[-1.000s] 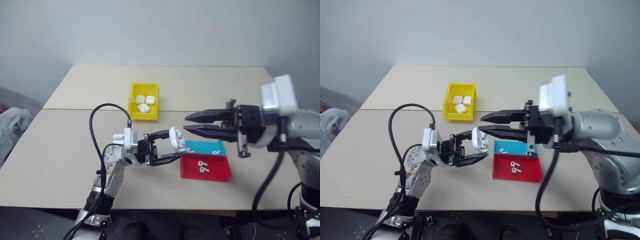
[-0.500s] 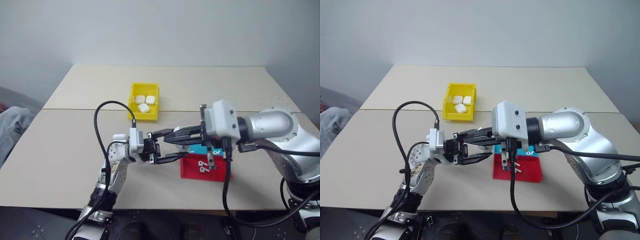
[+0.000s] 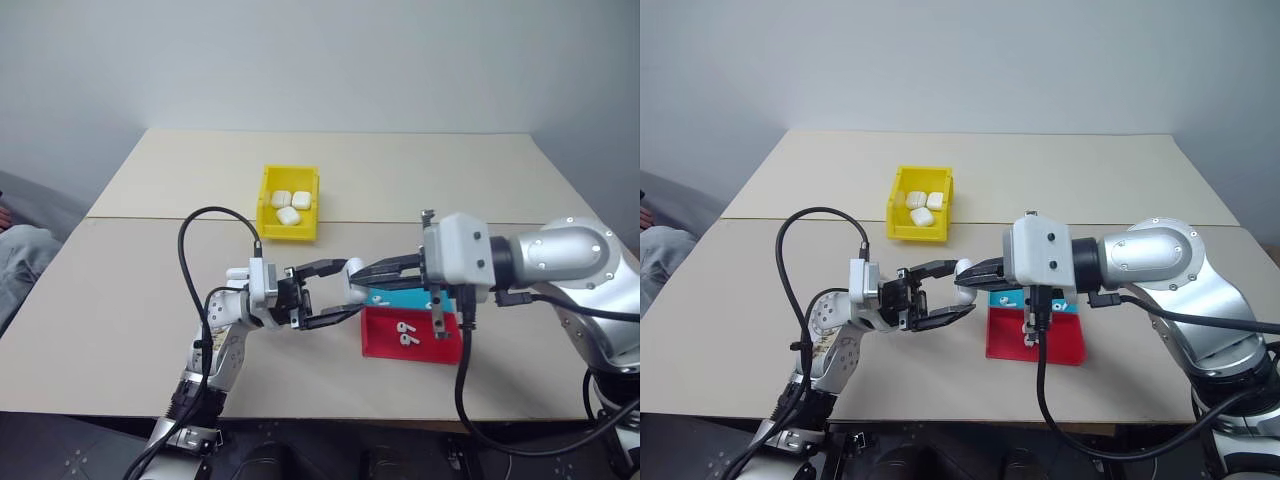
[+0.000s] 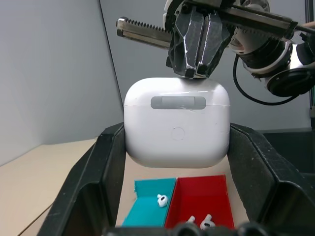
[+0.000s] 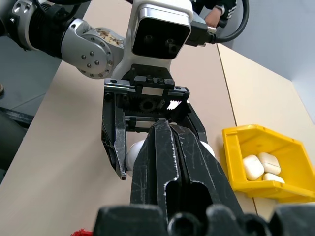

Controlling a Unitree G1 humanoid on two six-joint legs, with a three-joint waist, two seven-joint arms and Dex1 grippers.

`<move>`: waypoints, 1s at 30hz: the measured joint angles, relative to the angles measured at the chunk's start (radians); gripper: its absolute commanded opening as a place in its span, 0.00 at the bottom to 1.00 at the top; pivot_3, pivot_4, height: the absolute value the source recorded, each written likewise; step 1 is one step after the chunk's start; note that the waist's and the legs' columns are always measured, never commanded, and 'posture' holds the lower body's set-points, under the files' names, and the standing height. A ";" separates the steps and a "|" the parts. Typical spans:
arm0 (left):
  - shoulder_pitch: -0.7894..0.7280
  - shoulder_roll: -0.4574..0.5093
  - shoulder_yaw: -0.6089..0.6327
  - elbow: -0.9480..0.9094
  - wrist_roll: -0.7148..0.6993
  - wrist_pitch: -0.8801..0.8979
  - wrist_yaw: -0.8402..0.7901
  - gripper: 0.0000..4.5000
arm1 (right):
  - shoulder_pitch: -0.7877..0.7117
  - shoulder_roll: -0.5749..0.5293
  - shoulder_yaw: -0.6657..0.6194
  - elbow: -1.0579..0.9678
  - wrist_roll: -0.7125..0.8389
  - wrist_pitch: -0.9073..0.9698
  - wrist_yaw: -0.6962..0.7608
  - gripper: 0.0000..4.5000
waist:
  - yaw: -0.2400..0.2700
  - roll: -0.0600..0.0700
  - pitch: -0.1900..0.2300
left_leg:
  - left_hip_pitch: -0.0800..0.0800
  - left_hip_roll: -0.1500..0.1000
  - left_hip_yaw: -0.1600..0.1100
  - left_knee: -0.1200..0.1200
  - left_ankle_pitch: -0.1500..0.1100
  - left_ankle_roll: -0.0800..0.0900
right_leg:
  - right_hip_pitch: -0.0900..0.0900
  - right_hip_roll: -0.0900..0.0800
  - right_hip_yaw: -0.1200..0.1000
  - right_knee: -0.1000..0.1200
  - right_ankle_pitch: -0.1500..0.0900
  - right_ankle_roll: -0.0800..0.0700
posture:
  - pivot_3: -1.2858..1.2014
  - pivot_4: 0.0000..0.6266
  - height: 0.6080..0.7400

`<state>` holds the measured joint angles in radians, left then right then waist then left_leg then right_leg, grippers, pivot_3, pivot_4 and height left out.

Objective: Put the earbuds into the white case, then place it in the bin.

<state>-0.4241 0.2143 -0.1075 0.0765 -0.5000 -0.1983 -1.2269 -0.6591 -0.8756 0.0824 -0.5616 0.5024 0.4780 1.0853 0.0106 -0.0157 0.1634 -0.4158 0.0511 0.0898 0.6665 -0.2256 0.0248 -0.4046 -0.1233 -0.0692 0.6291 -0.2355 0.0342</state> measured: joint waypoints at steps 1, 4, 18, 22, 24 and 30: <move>-0.001 -0.001 0.004 0.000 0.000 -0.003 0.003 0.63 | -0.001 0.007 -0.015 0.009 0.012 0.005 -0.009 0.01 | -0.001 0.000 0.000 | 0.000 0.000 0.000 0.000 0.000 0.000 | 0.000 0.000 0.000 0.000 0.000 0.000 | 0.52 0.24 1.00; -0.026 -0.028 0.023 0.018 0.029 -0.031 0.065 0.63 | -0.015 0.021 -0.060 0.026 0.033 0.015 -0.042 0.01 | 0.002 0.000 0.000 | 0.000 0.000 0.000 0.000 0.000 0.000 | 0.000 0.000 0.000 0.000 0.000 0.000 | 0.52 0.24 1.00; -0.667 -0.103 0.124 0.676 0.585 0.117 1.144 0.63 | 0.208 0.013 -0.141 -0.009 0.023 0.056 -0.187 0.01 | 0.013 -0.003 0.001 | -0.006 -0.002 0.005 0.002 -0.001 0.002 | -0.001 -0.001 -0.003 -0.004 0.001 0.003 | 0.52 0.24 1.00; -0.681 -0.103 0.106 0.858 0.630 0.157 1.229 0.63 | 0.229 0.011 -0.141 -0.023 0.021 0.065 -0.215 0.01 | 0.010 -0.004 0.002 | -0.006 -0.002 0.005 0.002 -0.001 0.002 | -0.002 -0.001 -0.003 -0.003 0.001 0.003 | 0.52 0.24 1.00; -0.686 -0.106 0.106 0.919 0.629 0.160 1.227 0.63 | 0.233 0.011 -0.141 -0.026 0.021 0.075 -0.225 0.01 | 0.008 -0.004 0.002 | -0.006 -0.002 0.005 0.002 -0.001 0.002 | -0.002 -0.001 -0.003 -0.003 0.001 0.003 | 0.52 0.24 1.00; -0.730 -0.127 0.106 1.001 0.629 0.154 1.232 0.98 | 0.243 0.011 -0.141 -0.039 0.022 0.084 -0.254 0.00 | 0.008 -0.004 0.002 | -0.006 -0.002 0.005 0.002 -0.001 0.001 | -0.002 -0.001 -0.003 -0.003 0.001 0.003 | 0.52 0.24 1.00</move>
<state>-1.1545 0.0871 -0.0011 1.0780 0.1288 -0.0439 0.0048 -0.4165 -0.8647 -0.0589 -0.6002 0.5244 0.5618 0.8316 0.0188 -0.0195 0.1652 -0.4223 0.0493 0.0944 0.6686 -0.2263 0.0262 -0.4062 -0.1242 -0.0724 0.6258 -0.2348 0.0375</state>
